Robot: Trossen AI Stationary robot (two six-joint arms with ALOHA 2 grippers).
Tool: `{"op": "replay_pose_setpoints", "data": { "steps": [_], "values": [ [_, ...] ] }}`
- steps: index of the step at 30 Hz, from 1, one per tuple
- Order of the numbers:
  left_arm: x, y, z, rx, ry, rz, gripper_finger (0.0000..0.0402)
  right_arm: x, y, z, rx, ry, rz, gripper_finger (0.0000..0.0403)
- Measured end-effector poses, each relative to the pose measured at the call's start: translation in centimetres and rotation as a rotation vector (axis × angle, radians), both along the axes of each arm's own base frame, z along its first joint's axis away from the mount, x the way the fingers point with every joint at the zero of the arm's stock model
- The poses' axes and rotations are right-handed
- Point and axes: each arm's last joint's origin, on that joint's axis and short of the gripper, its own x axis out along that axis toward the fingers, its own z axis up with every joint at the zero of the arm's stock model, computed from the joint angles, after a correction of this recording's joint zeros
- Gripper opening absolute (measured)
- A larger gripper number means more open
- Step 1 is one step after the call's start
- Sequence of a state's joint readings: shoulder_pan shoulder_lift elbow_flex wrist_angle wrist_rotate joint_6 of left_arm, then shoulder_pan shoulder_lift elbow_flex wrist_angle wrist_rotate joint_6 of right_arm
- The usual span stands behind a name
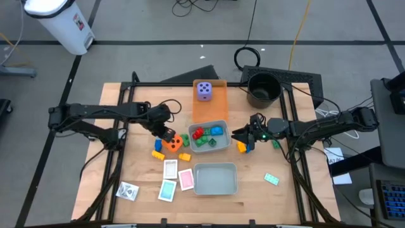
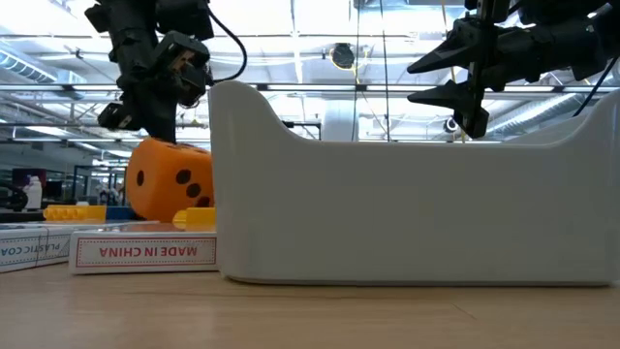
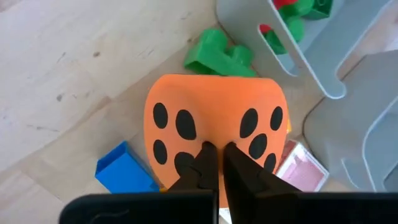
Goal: Pick & Place Toys
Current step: Put the orange dice into the orange bin
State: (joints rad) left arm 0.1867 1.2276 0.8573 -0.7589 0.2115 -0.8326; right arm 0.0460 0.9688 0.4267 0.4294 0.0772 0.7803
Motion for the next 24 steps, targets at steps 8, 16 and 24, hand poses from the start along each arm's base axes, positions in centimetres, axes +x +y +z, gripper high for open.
{"op": "replay_pose_setpoints", "data": {
  "steps": [8,16,24],
  "values": [
    [-0.1,0.5,4.1,0.086,-0.103,0.007,0.0003,0.0,0.0,0.0,0.000,0.000,0.000,0.0166],
    [0.6,2.5,11.6,0.272,-0.277,0.040,0.0003,0.0,0.0,0.0,0.000,-0.001,0.000,0.0166],
    [4.2,5.4,14.5,0.391,-0.307,0.017,0.0003,0.0,0.0,0.1,-0.003,-0.009,0.000,0.0166]
  ]
}}
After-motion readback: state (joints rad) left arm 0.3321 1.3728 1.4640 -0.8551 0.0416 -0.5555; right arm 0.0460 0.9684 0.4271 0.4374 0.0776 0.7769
